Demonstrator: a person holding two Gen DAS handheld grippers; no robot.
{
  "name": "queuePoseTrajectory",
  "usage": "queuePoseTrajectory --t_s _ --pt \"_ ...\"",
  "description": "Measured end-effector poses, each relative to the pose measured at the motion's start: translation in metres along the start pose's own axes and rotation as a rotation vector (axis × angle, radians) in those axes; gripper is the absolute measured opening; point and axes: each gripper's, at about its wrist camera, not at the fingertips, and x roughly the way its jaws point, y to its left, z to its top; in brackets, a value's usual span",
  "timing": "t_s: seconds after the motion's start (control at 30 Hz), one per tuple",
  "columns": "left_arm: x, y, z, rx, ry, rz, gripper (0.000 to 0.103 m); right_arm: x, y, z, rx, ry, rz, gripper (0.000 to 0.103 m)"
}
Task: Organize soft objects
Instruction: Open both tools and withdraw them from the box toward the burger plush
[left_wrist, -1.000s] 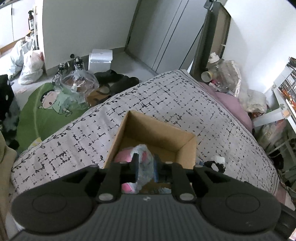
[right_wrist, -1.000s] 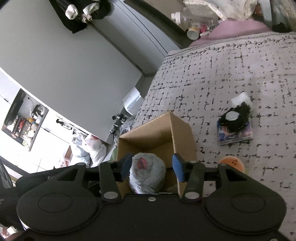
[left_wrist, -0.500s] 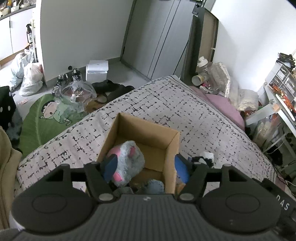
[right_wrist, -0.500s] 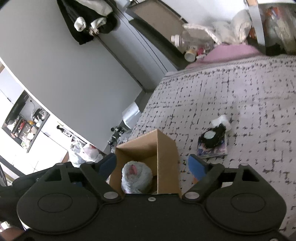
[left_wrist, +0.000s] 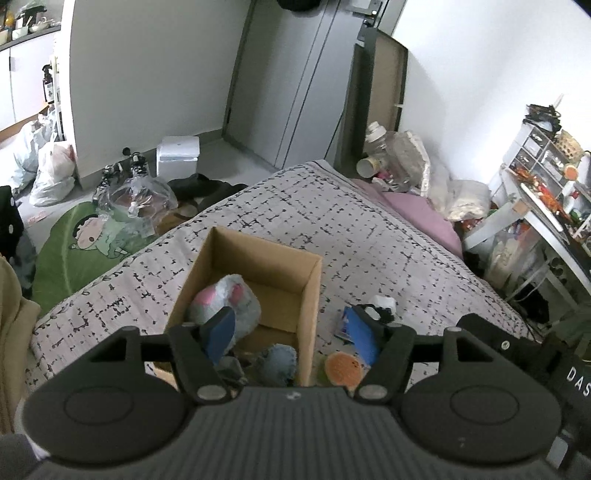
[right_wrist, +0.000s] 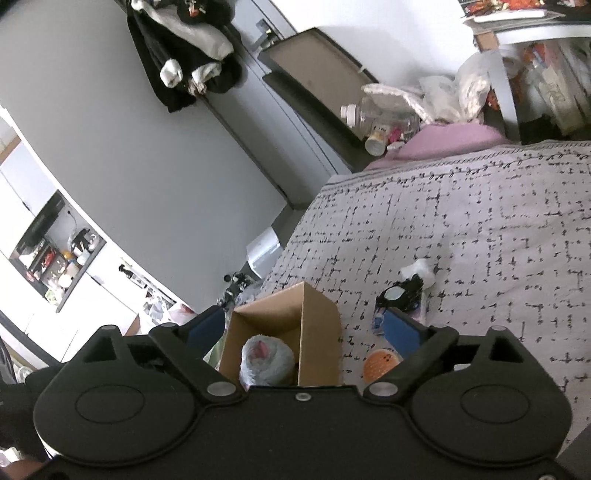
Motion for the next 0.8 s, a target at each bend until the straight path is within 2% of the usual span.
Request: queuePoseTrajectory --t_s 0.37,0.53,0.6,0.67,0.8 --pt "-0.025 -0.017 -0.013 0.020 -0.022 0.004 0.067 -0.034 -0.010 0.005 -0.009 -0.050 0.005 0.094" --pt "-0.036 -0.023 -0.017 0.020 -0.038 0.013 0.067 -0.049 -0.012 0.008 -0.025 -0.069 0.000 0.103" --pt "-0.038 -0.028 -0.019 0.036 -0.036 0.044 0.074 -0.054 -0.013 0.009 -0.030 -0.073 0.001 0.103" --pt "-0.041 -0.030 -0.022 0.040 -0.038 0.042 0.084 -0.059 -0.014 0.010 -0.037 -0.074 -0.002 0.103" --pt "-0.047 -0.036 -0.026 0.057 -0.040 0.042 0.091 -0.068 -0.018 0.013 -0.047 -0.076 -0.014 0.103"
